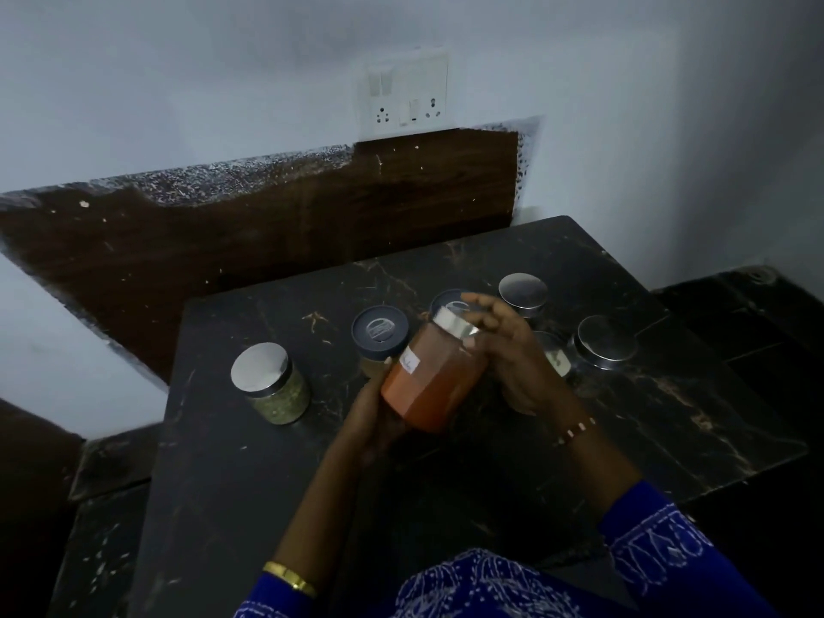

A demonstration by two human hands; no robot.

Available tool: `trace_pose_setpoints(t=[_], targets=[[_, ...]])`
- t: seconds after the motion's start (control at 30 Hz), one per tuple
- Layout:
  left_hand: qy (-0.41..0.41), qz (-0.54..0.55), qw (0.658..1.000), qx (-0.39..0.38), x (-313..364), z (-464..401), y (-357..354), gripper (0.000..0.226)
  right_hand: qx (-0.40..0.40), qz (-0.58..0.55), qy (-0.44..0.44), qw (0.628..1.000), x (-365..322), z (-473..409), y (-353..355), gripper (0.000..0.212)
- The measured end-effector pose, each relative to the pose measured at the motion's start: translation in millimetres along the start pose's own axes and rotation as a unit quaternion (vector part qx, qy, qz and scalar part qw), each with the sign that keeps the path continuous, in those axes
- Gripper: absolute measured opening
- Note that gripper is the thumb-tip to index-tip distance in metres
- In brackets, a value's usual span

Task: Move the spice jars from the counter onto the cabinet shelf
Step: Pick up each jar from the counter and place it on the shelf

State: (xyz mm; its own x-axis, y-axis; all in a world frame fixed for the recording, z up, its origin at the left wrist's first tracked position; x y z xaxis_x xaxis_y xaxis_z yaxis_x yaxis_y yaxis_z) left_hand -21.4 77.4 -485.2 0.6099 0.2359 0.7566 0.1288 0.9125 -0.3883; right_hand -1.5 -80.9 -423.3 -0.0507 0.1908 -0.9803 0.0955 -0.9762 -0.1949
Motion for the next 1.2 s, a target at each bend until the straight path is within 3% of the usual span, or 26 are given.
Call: trace_pose_setpoints(t=[0.13,0.23,0.3,0.4,0.53,0.73,0.8,0.9,1.07,1.13,1.2], targets=[[0.077,0.124,0.986,-0.078,2.1,13.4,-10.1,0.065,-0.012,-0.082,0.037,0.996,-14.1,-7.1,-18.6,0.044],[0.029,0.128,0.988,-0.080,13.5,19.6,-14.6,0.044,0.036,-0.090,0.030,0.995,-15.0,-11.0,-27.8,0.025],[-0.028,0.096,0.994,-0.053,24.7,19.7,-10.1,0.049,0.083,-0.077,0.009,0.993,-13.3,-12.8,-32.4,0.009],[-0.112,0.021,0.993,0.000,45.2,26.3,-3.4,0.069,0.120,-0.052,-0.002,0.991,-9.8,-12.5,-40.6,0.012],[-0.190,-0.012,0.981,0.045,63.7,34.5,3.0,0.049,0.086,0.011,-0.021,0.996,-0.6,-3.8,-59.2,0.015],[-0.245,-0.081,0.965,0.047,72.1,38.8,0.4,0.050,0.081,0.018,0.004,0.997,-15.8,4.3,-69.3,0.030],[-0.267,-0.116,0.954,0.064,80.7,40.7,-3.2,0.051,0.077,0.014,0.011,0.997,-22.9,1.9,-66.8,0.029],[-0.329,-0.144,0.929,0.094,106.2,44.7,-15.0,0.019,0.056,0.004,0.037,0.998,-45.7,-10.8,-65.0,0.025],[-0.415,-0.161,0.883,0.148,167.9,57.5,-47.2,0.021,-0.005,0.017,0.119,0.993,-113.1,-41.0,-59.0,0.026],[-0.470,-0.170,0.853,0.150,201.0,63.1,-63.0,0.038,-0.025,0.031,0.159,0.986,-148.3,-53.8,-56.2,0.030],[-0.515,-0.188,0.820,0.163,238.3,75.1,-81.4,0.032,-0.040,0.058,0.201,0.977,-189.7,-65.5,-56.5,0.040]])
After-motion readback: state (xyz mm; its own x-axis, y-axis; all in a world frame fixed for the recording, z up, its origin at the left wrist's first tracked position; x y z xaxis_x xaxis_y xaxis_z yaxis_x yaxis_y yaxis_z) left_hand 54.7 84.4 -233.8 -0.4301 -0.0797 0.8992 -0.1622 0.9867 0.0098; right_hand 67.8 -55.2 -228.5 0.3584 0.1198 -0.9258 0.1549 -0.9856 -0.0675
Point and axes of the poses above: each hand's wrist, its own z-axis away from the middle knuckle, its own y-axis out of the back of the hand, x = y × z, the point moved 6 cm from there along -z, towards the middle knuckle
